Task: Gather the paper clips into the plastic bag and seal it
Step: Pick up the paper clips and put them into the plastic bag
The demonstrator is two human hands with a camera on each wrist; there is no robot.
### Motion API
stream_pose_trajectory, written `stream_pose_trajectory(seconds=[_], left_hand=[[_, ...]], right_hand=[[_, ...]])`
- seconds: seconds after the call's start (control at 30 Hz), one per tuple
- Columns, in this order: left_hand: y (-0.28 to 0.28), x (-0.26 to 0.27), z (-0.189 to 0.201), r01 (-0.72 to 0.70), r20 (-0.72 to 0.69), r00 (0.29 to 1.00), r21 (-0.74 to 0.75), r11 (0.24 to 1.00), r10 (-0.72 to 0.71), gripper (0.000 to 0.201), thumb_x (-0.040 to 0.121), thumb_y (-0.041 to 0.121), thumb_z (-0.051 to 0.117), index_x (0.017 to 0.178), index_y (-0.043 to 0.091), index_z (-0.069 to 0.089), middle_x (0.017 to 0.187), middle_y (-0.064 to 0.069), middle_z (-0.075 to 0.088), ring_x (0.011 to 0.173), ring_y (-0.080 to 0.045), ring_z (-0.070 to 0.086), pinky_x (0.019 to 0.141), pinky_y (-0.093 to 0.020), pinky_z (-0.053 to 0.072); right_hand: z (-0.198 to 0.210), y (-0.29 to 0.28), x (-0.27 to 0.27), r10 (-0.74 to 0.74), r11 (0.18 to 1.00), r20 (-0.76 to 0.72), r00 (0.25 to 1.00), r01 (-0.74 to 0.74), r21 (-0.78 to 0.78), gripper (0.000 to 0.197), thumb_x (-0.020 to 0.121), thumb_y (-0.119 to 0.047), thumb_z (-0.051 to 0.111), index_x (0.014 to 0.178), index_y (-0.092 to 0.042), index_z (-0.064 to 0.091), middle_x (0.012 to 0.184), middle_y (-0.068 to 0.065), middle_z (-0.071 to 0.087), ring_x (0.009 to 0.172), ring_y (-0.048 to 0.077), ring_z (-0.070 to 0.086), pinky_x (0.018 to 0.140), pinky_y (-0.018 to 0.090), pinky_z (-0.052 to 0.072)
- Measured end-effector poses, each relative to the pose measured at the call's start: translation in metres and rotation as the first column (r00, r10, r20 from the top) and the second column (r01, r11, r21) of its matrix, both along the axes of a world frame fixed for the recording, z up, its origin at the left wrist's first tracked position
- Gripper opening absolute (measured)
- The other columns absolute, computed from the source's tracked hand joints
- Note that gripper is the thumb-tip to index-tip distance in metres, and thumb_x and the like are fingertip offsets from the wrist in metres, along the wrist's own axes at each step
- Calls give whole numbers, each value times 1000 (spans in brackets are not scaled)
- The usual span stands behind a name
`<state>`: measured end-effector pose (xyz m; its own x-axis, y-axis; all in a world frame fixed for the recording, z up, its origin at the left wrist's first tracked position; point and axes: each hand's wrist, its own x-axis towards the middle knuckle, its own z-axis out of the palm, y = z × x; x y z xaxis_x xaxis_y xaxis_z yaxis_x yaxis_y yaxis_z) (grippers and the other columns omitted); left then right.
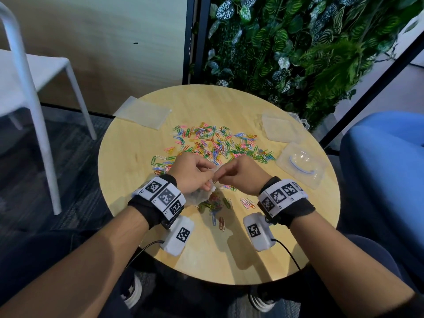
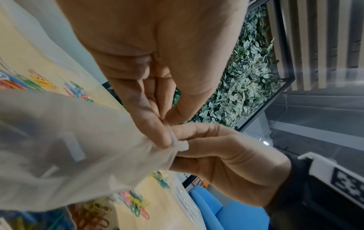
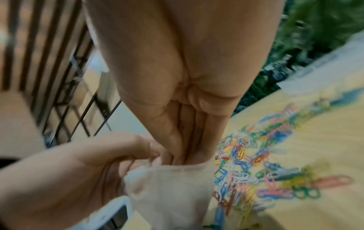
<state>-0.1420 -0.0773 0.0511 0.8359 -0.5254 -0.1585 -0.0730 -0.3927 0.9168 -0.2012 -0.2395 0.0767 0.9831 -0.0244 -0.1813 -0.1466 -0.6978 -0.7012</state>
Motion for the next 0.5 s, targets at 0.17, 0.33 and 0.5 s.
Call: stream_pose_trajectory(seconds=[0.17,0.33,0.5], left_hand=[[6,5,-1,-54,31,998,28,998,53,20,87,3,63,103,10,73,65,-1,72,58,-15,72,62,-21,57],[5,10,-1,-70,33,997,21,997,70,18,87,4,64,101,10,74,65,1,72,55,-12,71,56,-18,55],[4,8,-3,-51,13,999,20,998,51,19,87,3,63,103,9,72,64,-6,72,60,-19,73,62,-23,58]], right_hand=[[-13,-30,-8,-338,933,-15,941,333,-136,21,82,-14,72,103,-18,72,94,5,74,76,23,73,72,36,61],[-39,-30,-25,-293,826,-459,839,-20,-563,98,66,-62,76,141,-11,39,135,11,47,120,31,51,96,42,50],[-58,-20,3,-329,864,-321,888,145,-482,96,67,-65,73,143,-19,38,132,14,39,113,29,50,83,31,44]])
